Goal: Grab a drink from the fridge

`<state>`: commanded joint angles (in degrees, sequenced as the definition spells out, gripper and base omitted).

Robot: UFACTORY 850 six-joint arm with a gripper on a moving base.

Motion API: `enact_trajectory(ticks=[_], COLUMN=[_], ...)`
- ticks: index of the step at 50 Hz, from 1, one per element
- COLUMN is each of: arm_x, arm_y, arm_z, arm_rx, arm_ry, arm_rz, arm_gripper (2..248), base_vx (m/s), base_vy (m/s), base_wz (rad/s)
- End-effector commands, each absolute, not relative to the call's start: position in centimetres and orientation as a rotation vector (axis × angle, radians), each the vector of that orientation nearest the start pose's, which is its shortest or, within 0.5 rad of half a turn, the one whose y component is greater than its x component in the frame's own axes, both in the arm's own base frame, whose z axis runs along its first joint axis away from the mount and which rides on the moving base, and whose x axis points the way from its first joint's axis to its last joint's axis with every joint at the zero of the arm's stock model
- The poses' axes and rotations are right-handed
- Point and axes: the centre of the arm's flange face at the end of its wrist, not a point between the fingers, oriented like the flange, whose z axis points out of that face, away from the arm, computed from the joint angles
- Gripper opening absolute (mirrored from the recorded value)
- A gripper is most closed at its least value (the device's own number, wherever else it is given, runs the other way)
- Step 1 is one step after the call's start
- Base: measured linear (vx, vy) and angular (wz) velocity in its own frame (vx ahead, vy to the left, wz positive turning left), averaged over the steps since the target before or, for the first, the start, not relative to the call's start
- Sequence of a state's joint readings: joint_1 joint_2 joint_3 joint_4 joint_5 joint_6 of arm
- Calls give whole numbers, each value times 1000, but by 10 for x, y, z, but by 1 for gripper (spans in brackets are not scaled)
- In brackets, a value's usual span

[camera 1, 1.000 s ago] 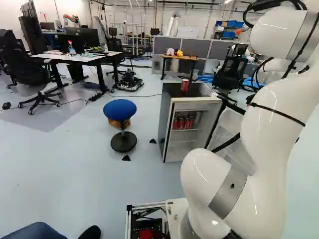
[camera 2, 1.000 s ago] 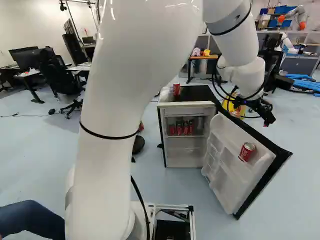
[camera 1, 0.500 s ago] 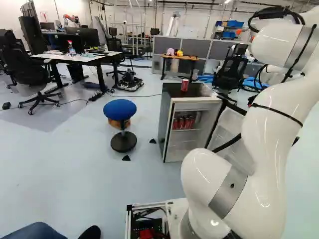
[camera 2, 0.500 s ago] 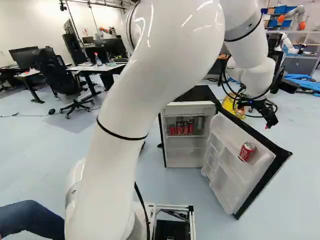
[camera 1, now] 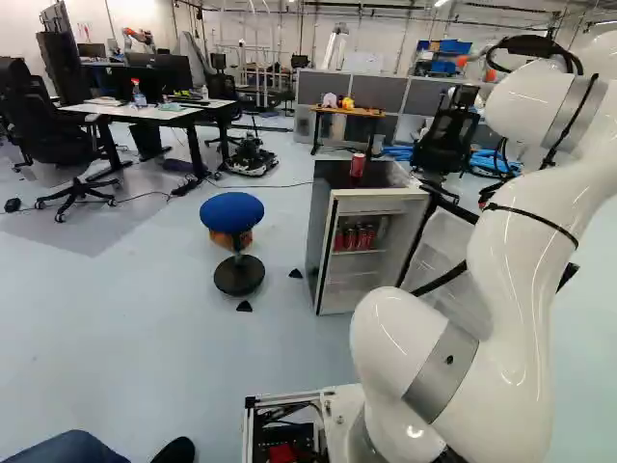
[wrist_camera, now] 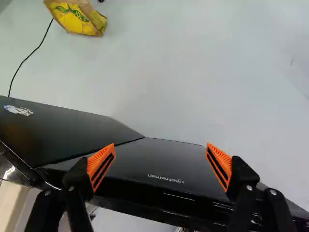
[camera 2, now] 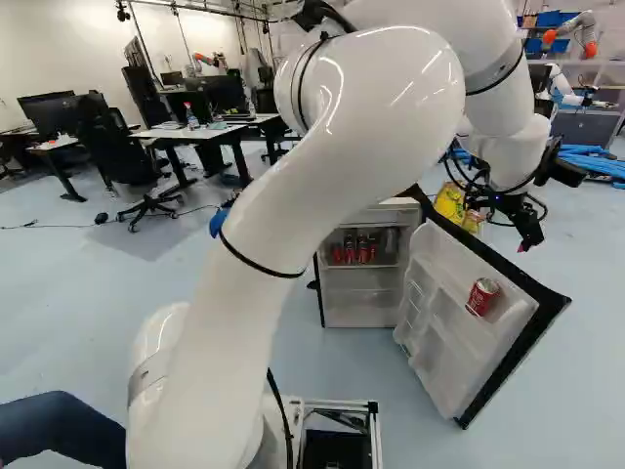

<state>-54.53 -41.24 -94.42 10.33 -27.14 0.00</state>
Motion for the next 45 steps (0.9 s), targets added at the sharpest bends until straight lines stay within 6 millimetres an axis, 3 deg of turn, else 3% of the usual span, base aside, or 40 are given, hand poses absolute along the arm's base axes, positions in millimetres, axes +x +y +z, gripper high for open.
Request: enact_trajectory(ticks=[28,45], arm_x=[446,443], arm_y=[-619,-640], arm_z=[431,427], arm_rx=[-2656,-2634], arm_ry=[1628,1637], arm_rz=[-589,-539], arm_gripper=[247,247], base_vx=[0,0], base_vy=[0,0], base_wz=[0,0])
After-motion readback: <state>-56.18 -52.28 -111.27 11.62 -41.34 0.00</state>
